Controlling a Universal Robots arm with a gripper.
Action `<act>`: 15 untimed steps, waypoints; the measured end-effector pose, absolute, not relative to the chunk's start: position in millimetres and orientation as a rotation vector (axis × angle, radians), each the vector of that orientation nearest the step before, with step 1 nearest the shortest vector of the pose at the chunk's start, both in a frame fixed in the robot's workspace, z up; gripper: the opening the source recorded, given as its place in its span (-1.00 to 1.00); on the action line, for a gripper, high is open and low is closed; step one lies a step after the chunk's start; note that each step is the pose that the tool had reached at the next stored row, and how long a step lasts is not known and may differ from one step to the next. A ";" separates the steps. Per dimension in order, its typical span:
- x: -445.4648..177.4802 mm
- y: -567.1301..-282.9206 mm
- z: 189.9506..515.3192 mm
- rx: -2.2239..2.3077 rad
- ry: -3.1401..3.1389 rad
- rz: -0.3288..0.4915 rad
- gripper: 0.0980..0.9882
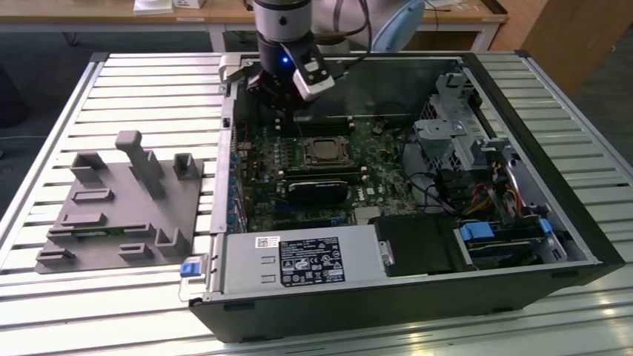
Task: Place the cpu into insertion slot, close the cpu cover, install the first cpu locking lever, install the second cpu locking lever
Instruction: 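Install the first cpu locking lever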
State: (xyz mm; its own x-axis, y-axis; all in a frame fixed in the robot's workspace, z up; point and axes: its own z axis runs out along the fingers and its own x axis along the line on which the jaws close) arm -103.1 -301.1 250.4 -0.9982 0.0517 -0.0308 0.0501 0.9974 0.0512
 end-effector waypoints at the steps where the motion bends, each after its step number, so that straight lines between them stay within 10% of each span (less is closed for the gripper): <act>1: -103.3 -299.4 250.1 0.079 3.108 0.078 -0.98; 15: -94.7 -290.7 248.7 0.078 3.108 0.079 -0.98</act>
